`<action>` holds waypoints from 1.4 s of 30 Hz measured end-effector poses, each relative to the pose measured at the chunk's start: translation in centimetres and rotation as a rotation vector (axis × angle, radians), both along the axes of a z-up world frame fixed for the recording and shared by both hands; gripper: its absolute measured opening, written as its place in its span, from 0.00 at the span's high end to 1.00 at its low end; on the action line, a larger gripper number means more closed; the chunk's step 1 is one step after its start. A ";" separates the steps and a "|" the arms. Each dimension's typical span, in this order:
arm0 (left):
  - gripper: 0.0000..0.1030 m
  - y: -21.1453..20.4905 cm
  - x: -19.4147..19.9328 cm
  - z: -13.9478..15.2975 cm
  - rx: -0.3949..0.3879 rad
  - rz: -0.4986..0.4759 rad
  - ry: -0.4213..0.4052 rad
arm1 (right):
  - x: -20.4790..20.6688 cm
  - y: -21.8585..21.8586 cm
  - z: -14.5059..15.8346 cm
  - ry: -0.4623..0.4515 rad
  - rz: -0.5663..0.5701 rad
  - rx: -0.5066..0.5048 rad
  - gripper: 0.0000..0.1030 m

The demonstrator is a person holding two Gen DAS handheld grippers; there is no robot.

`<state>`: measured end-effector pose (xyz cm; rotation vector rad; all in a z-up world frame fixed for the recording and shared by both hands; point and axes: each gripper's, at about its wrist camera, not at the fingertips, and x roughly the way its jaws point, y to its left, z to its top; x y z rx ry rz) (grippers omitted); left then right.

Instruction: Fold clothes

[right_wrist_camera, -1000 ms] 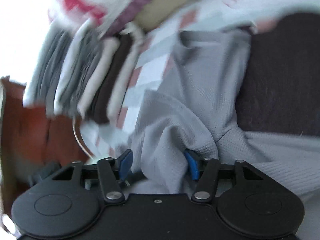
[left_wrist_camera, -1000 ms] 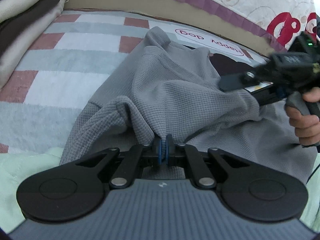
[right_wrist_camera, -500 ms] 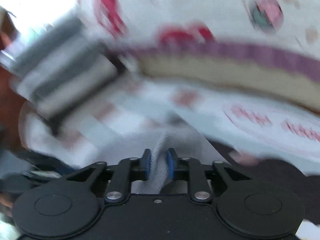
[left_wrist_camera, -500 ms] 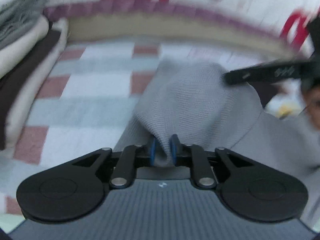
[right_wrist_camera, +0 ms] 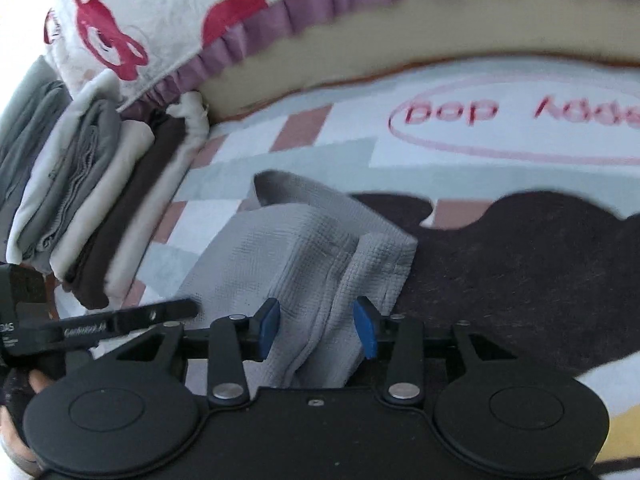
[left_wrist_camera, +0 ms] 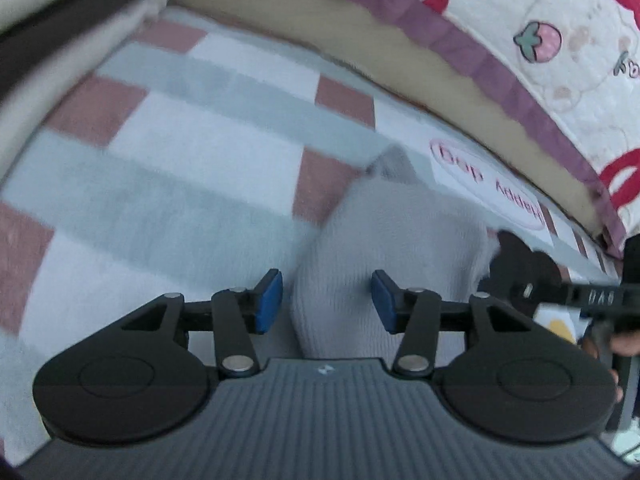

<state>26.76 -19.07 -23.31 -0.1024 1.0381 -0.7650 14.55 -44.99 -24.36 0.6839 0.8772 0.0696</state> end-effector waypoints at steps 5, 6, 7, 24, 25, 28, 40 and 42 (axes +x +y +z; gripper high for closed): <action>0.55 -1.8 0.4 0.0 0.007 -0.042 -0.031 | 2.9 -0.7 -0.1 -0.014 0.093 0.073 0.35; 0.59 -2.0 0.4 0.0 0.014 -0.049 -0.048 | 3.1 -0.9 0.1 -0.020 0.079 0.050 0.37; 0.63 -2.2 0.3 0.1 0.019 -0.054 -0.067 | 3.0 -1.1 0.3 -0.028 0.048 -0.014 0.51; 0.96 -2.9 0.2 2.9 -0.057 -0.104 -0.251 | -0.6 -0.4 1.1 -0.033 -0.043 -0.321 0.62; 0.96 -2.8 0.2 2.9 -0.065 -0.102 -0.242 | -0.6 0.1 0.9 -0.027 -0.024 -0.335 0.61; 0.96 -2.7 0.1 2.0 -0.031 -0.106 -0.206 | -0.3 2.5 0.7 -0.048 0.055 -0.481 0.50; 0.98 -2.1 -3.9 1.1 0.027 -0.188 -0.215 | -3.8 -2.8 2.7 -0.135 -0.171 -0.456 0.93; 0.98 -2.3 -4.6 1.0 0.024 -0.204 -0.232 | -4.5 -3.2 3.0 -0.161 -0.146 -0.335 0.89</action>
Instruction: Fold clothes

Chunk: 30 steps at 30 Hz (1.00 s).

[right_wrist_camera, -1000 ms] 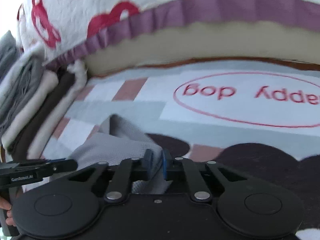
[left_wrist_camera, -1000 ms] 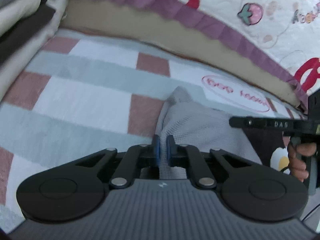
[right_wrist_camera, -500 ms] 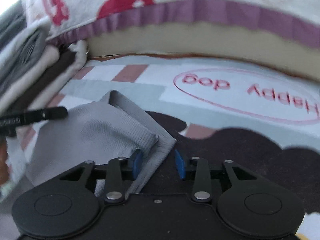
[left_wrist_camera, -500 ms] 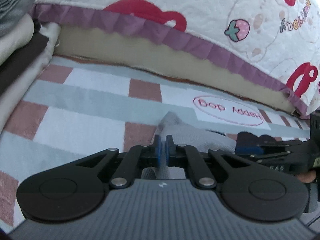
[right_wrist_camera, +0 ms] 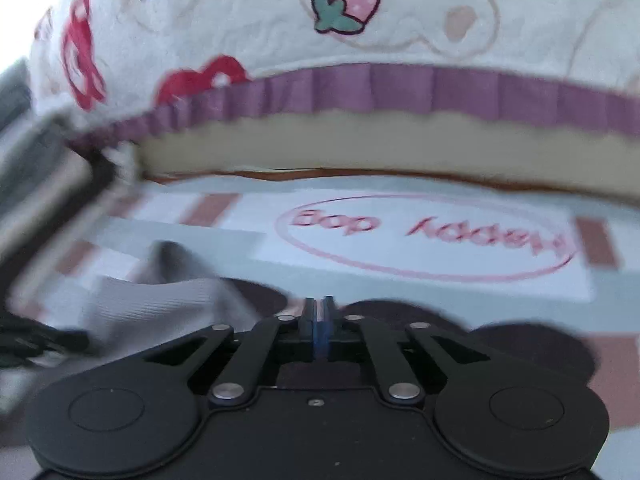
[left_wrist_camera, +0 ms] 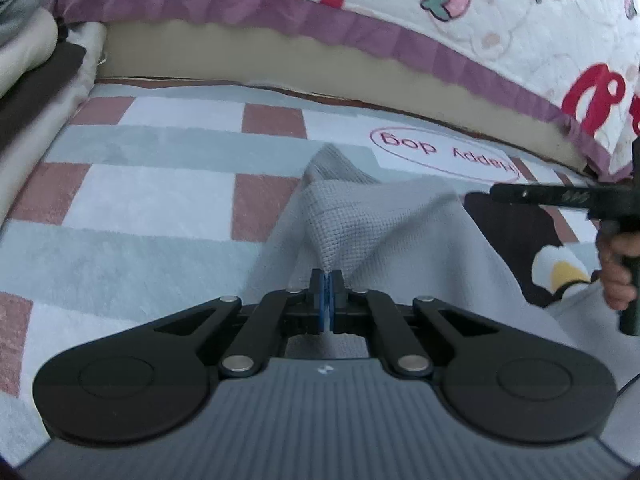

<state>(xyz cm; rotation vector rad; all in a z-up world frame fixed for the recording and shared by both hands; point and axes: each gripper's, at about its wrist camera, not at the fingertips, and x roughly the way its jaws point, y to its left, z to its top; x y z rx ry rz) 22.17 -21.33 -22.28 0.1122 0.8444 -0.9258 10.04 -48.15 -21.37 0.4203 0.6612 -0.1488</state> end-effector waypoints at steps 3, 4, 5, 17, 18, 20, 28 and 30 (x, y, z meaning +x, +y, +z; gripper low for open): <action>0.99 0.4 -1.9 0.7 -0.046 -0.054 -0.055 | 0.2 0.8 -0.1 -0.038 0.093 0.207 0.57; 0.99 0.6 -2.7 1.1 -0.061 -0.083 -0.074 | 0.7 1.3 -0.5 -0.020 0.116 0.248 0.52; 0.99 0.9 -3.8 1.5 -0.069 -0.112 -0.092 | 1.2 1.9 -1.0 -0.002 0.139 0.290 0.45; 0.81 5.8 -3.7 4.8 -0.093 0.014 -0.082 | 4.1 3.6 -3.3 0.062 0.202 0.341 0.41; 0.72 6.3 -2.8 5.0 -0.110 0.050 -0.081 | 4.3 3.6 -3.2 0.058 0.200 0.337 0.42; 0.69 6.8 -0.8 5.1 -0.134 0.108 -0.063 | 4.7 4.4 -2.9 0.066 0.196 0.228 0.58; 0.69 0.6 3.9 4.9 -0.074 0.043 -0.052 | 2.1 2.0 -2.9 0.050 0.111 0.202 0.77; 0.56 -1.5 4.3 4.4 -0.071 -0.026 -0.021 | 1.5 2.2 -2.6 0.036 0.210 0.188 0.77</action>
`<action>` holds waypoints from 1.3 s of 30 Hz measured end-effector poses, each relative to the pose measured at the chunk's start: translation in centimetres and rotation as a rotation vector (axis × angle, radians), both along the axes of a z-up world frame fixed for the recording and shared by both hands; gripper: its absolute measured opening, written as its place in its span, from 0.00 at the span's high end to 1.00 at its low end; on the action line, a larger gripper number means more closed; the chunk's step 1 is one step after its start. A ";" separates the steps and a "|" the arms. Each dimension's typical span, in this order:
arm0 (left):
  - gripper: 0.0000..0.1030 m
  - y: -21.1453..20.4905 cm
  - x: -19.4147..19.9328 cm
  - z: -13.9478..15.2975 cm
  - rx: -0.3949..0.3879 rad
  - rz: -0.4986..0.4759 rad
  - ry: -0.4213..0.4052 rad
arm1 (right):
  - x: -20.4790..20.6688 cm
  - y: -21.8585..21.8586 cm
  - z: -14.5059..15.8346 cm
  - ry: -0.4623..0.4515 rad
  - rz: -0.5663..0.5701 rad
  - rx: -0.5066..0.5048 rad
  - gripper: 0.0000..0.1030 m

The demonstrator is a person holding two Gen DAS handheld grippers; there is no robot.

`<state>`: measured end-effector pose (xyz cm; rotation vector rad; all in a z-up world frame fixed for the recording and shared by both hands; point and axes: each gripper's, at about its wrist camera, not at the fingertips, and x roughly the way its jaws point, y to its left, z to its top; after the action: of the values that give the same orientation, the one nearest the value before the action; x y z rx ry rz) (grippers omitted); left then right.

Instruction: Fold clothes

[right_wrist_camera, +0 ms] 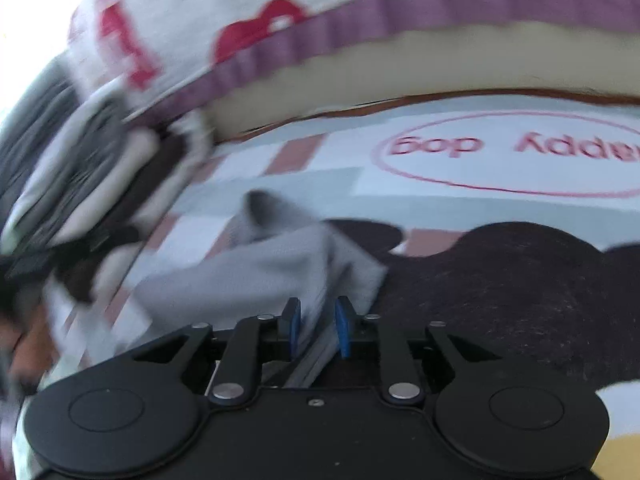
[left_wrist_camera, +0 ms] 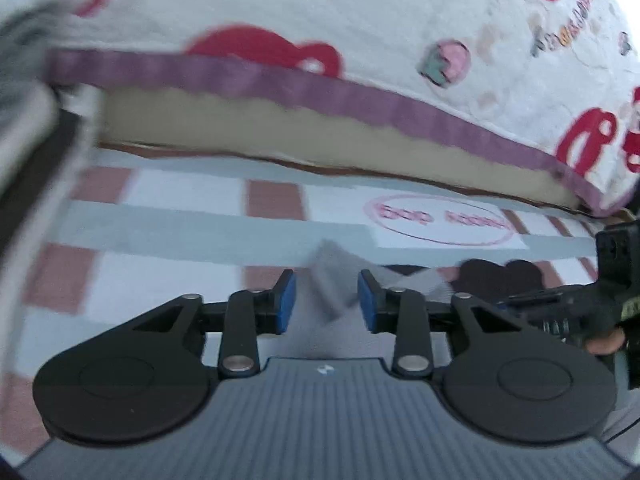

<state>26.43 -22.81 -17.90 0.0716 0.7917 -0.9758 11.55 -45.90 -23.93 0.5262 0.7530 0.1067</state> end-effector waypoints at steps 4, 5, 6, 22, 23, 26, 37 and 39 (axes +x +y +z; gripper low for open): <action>0.44 -3.5 -0.9 -2.0 0.050 -0.135 0.031 | -0.4 1.2 1.0 -0.047 0.145 -0.024 0.77; 0.43 -4.2 -1.0 -2.8 0.079 -0.148 0.047 | -0.4 1.1 1.1 -0.049 0.158 -0.004 0.77; 0.44 -4.5 -1.3 -3.5 0.106 -0.150 0.056 | -0.3 0.9 1.2 -0.054 0.161 0.015 0.76; 0.95 3.2 -11.8 -2.4 0.056 -0.028 -0.162 | 4.8 1.3 2.2 0.077 0.207 -0.323 0.43; 0.95 3.3 -12.0 -2.3 0.061 -0.026 -0.167 | 5.3 1.5 1.5 0.108 0.192 -0.324 0.43; 0.95 3.6 -12.1 -1.8 0.067 -0.016 -0.172 | 5.0 2.3 1.2 0.088 0.180 -0.359 0.89; 0.95 3.3 -11.4 -1.4 0.045 0.008 -0.194 | 2.3 0.9 1.5 0.127 0.014 -0.438 0.74; 0.95 3.3 -12.1 -0.8 0.016 -0.011 -0.229 | 1.8 0.9 2.5 0.116 -0.078 -0.444 0.73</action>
<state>14.35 -19.48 -18.71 0.1985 0.5886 -0.9520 13.34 -45.00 -21.42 0.1388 0.8393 -0.1629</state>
